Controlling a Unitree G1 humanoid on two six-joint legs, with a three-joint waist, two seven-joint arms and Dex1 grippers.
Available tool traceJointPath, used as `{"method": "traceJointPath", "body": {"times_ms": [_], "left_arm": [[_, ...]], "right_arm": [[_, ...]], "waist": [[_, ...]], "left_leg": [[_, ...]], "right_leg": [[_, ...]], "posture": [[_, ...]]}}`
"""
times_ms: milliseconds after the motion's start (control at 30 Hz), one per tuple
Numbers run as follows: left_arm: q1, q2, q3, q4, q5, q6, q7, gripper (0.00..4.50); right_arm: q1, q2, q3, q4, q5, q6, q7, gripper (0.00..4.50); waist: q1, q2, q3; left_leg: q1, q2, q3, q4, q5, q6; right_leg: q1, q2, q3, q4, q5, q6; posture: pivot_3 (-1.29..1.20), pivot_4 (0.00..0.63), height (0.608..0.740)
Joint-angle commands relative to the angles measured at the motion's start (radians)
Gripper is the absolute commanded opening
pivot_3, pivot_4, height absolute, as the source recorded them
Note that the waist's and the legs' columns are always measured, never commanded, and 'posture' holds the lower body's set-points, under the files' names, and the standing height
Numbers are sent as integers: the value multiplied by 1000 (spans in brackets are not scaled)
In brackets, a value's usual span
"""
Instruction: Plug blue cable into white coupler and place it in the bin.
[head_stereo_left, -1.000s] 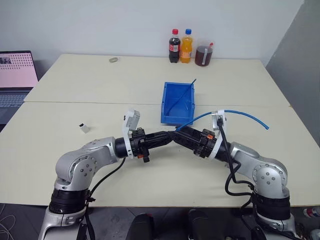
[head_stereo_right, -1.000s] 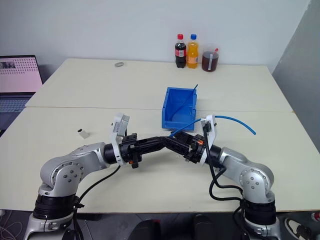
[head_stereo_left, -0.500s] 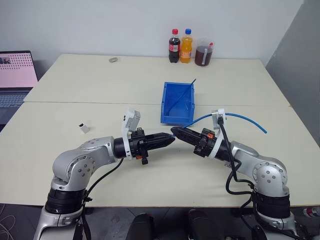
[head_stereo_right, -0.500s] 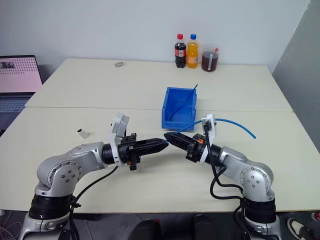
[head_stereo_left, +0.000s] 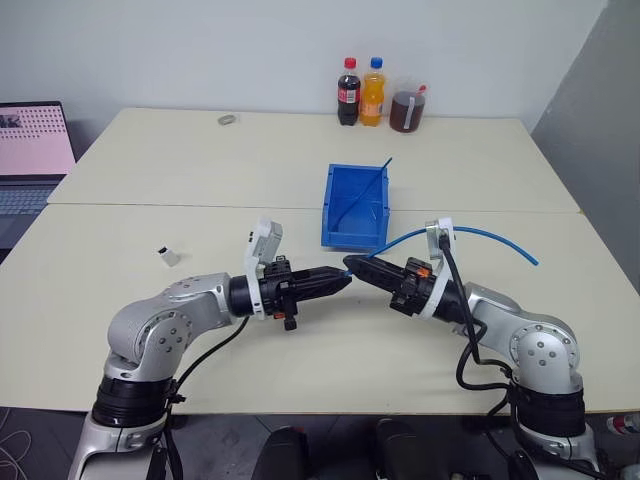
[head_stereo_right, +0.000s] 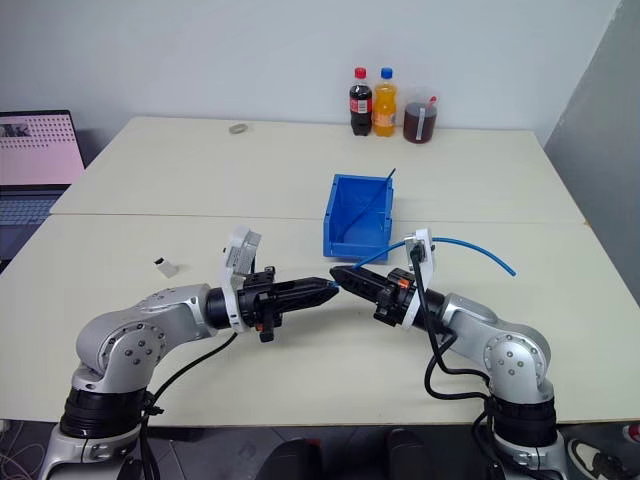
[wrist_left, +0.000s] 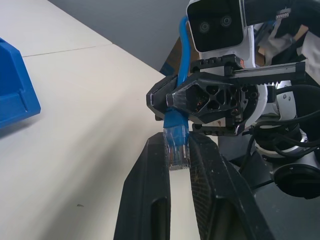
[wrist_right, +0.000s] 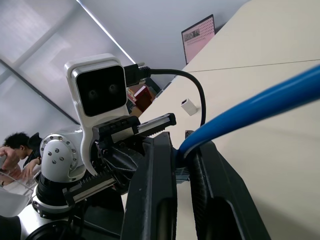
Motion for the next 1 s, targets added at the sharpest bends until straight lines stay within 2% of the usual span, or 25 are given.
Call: {"method": "traceJointPath", "body": {"times_ms": [33,67,100,267,600,633,833,1000], "left_arm": [[-1,14,-11,-22,22,-13,5,604],[4,22,-18,-23,37,-20,3,960],[11,29,-23,-25,48,-28,-3,1092],[40,50,-26,-38,82,-56,-15,2317],[149,62,38,-88,144,-113,75,4371],[169,58,54,-93,152,-119,99,4482],[300,25,108,-140,231,-179,235,4500],[324,-97,140,-107,439,-278,548,4500]], "right_arm": [[-12,-5,17,-29,-11,-45,18,89],[-12,-6,20,-27,-20,-52,20,89],[-12,-8,24,-27,-30,-61,23,89],[-10,-15,37,-19,-65,-96,34,87],[-16,-38,65,19,-140,-151,74,78],[-16,-39,67,21,-143,-153,77,78],[-8,-50,70,32,-174,-167,94,78],[-3,-62,85,42,-209,-184,117,77]], "waist": [[0,0,0],[0,0,0],[0,0,0],[0,0,0],[0,0,0],[-1,0,0],[-1,0,0],[3,0,0]], "left_leg": [[0,0,0,0,0,0],[0,0,0,0,0,0],[0,0,0,0,0,0],[0,0,0,0,0,0],[0,0,1,-1,0,0],[0,1,1,-1,0,0],[0,1,0,-1,0,0],[-1,1,0,-1,0,0]], "right_leg": [[0,0,0,0,0,0],[0,0,0,0,0,0],[0,0,0,0,0,0],[-1,0,0,0,0,0],[-1,0,1,0,0,0],[-1,0,1,0,0,0],[-1,-1,1,0,0,0],[-1,-2,1,-1,0,0]], "posture": [[0,150,740],[0,150,740],[0,150,740],[0,150,740],[0,150,740],[0,150,740],[0,150,740],[0,150,740]]}}
